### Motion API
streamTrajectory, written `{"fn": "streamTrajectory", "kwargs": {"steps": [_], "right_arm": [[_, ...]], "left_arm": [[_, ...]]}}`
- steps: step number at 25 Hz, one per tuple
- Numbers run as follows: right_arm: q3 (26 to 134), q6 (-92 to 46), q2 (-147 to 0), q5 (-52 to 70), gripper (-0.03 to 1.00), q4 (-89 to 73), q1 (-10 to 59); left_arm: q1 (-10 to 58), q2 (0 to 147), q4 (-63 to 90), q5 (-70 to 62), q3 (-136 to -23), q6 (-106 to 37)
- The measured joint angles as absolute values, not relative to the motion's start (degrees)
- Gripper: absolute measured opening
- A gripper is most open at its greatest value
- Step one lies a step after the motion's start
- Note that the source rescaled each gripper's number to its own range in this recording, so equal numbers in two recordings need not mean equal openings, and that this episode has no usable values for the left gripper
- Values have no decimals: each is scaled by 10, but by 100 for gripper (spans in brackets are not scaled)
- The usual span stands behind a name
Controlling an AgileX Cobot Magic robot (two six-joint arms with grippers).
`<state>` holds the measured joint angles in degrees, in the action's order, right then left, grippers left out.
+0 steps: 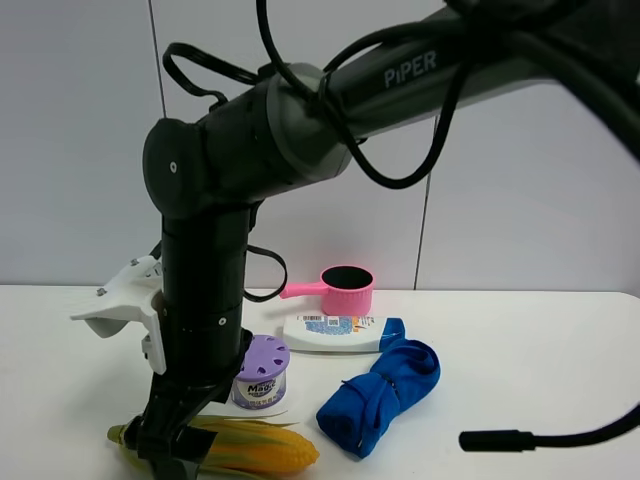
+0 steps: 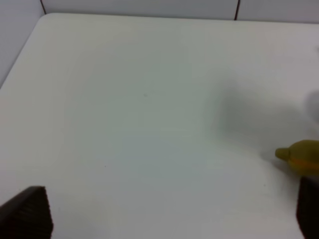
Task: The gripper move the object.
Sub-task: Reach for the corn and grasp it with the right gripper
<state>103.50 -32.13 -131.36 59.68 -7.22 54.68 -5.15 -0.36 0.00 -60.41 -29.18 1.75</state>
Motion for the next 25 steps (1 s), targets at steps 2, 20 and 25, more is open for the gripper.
{"fn": "streamTrajectory", "kwargs": {"steps": [2, 20, 25], "right_arm": [[1035, -321, -1319, 589, 85, -72, 547], [1035, -321, -1351, 529, 77, -68, 549], [1035, -321, -1357, 530, 75, -67, 549]], "left_arm": [[-52, -4, 0, -604, -292, 18], [-52, -4, 0, -604, -292, 18], [-52, -4, 0, -604, -292, 18]]}}
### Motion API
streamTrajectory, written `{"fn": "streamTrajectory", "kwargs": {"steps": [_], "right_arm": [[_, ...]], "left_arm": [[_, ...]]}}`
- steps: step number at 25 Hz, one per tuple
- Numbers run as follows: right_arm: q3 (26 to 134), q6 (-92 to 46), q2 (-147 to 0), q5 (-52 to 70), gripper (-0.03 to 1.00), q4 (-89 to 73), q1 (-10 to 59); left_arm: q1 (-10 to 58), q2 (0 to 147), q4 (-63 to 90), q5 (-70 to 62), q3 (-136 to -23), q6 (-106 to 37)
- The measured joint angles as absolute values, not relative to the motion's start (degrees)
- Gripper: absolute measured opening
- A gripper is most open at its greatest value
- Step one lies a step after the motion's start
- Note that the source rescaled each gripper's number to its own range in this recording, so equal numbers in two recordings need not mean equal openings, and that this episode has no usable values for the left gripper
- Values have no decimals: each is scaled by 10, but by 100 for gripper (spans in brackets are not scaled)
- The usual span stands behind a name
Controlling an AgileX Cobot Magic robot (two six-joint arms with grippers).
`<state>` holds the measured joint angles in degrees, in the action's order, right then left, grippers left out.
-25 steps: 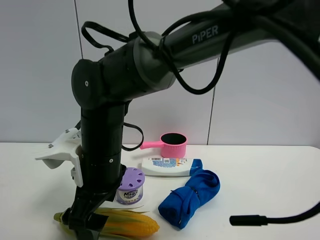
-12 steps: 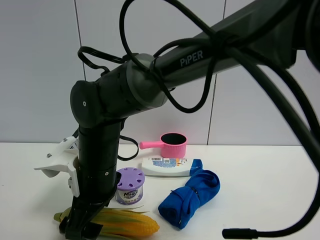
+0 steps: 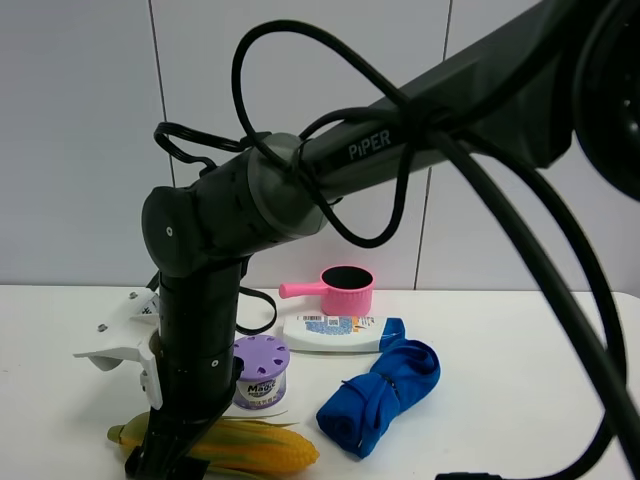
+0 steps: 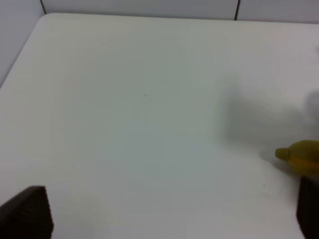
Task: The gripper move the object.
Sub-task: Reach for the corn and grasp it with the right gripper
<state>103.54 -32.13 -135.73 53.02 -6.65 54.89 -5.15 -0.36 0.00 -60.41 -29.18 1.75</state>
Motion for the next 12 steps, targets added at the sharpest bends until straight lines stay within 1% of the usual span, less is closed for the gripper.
{"fn": "streamTrajectory", "kwargs": {"steps": [5, 8, 12], "right_arm": [[1035, -321, -1357, 530, 61, -54, 545], [1035, -321, -1358, 530, 57, -47, 545], [1035, -321, -1358, 524, 56, -40, 545]], "left_arm": [[-52, -4, 0, -604, -292, 18], [-52, -4, 0, -604, -292, 18], [-52, -4, 0, -604, -292, 18]]}}
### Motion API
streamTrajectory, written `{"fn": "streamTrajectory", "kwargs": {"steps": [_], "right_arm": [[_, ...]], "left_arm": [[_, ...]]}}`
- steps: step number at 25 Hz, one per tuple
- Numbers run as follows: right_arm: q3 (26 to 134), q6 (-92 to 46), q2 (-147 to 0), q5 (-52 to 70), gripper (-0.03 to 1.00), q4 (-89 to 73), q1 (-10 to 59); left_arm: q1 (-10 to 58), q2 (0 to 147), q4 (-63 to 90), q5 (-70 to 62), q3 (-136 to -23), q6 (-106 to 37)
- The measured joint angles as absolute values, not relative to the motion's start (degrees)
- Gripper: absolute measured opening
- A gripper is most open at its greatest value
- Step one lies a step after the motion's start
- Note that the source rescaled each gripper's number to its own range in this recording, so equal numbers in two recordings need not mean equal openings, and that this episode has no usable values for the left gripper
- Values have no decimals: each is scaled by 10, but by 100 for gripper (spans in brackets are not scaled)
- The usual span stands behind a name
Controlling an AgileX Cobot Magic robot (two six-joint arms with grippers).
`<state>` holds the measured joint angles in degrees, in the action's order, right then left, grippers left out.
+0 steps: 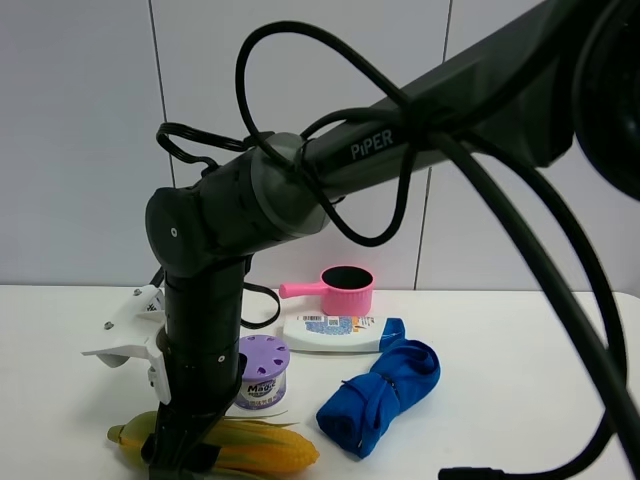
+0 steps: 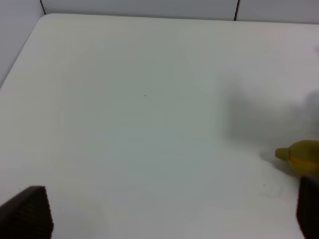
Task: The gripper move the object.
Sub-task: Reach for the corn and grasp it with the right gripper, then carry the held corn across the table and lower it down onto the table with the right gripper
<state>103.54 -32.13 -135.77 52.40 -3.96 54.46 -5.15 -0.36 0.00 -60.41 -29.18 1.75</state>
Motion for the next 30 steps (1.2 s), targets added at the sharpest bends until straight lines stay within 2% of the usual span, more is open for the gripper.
{"fn": "streamTrajectory", "kwargs": {"steps": [2, 4, 6, 7, 16, 22, 26, 30], "right_arm": [[1035, -321, -1358, 521, 53, -25, 545], [1035, -321, -1358, 520, 41, -12, 545], [1035, -318, -1358, 520, 18, -4, 545], [1035, -314, -1358, 521, 0, 0, 545], [1037, -282, -1353, 552, 0, 0, 545], [1036, -267, -1281, 597, 0, 0, 545], [1037, -193, -1188, 635, 0, 18, 545], [1037, -34, -1128, 689, 0, 99, 532]], "left_arm": [[-52, -4, 0, -604, -292, 18], [-52, -4, 0, -604, -292, 18], [-52, -4, 0, -604, -292, 18], [-52, -4, 0, -604, -292, 18], [-52, -4, 0, -604, -292, 18], [-52, -4, 0, -604, -292, 18], [-52, -4, 0, -604, -292, 18], [-52, -4, 0, -604, -292, 18]]}}
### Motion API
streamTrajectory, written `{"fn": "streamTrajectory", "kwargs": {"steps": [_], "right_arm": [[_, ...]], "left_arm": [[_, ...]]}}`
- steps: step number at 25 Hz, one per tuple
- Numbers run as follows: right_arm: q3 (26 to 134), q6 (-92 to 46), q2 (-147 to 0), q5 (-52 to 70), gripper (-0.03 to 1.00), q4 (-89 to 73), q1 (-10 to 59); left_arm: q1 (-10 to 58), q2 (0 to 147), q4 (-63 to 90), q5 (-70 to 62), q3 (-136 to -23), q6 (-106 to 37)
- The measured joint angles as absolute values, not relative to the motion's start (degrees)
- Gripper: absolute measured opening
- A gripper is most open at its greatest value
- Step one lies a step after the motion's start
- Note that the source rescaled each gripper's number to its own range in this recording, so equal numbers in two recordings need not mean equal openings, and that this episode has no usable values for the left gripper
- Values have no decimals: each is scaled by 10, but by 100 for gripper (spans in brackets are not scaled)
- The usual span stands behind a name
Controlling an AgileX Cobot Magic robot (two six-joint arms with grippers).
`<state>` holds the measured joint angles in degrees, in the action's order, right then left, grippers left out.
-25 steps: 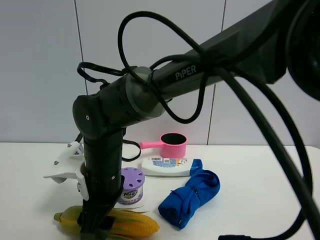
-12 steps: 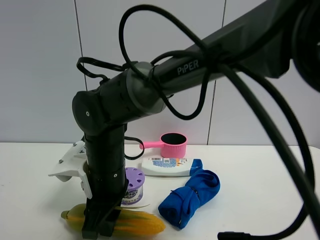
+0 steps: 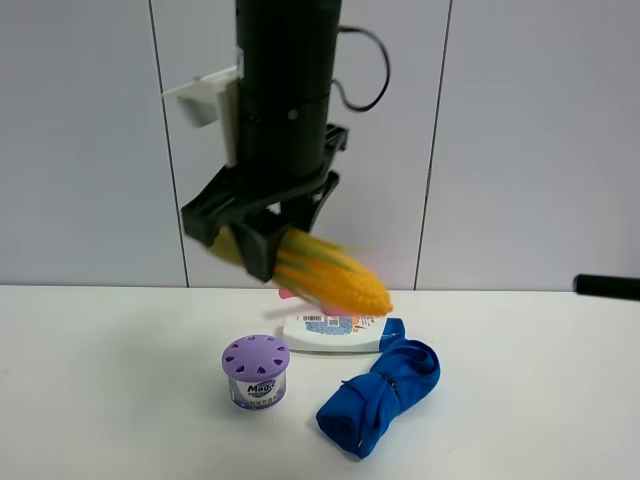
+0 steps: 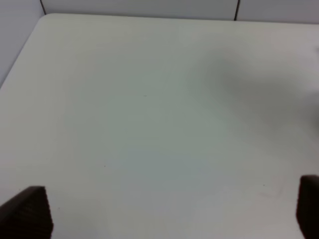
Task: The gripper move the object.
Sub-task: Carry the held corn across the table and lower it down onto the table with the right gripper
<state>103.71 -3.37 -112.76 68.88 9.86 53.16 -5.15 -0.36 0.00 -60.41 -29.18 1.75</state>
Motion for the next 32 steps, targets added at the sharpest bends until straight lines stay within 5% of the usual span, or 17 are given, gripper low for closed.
{"fn": "streamTrajectory", "kwargs": {"steps": [9, 17, 32], "right_arm": [[1037, 231, -1094, 699, 0, 245, 490], [1027, 203, -1092, 698, 0, 201, 403], [775, 169, -1045, 611, 0, 193, 222]], "left_arm": [[-52, -4, 0, -604, -292, 18], [-52, -4, 0, -604, -292, 18], [-52, -4, 0, -604, -292, 18]]}}
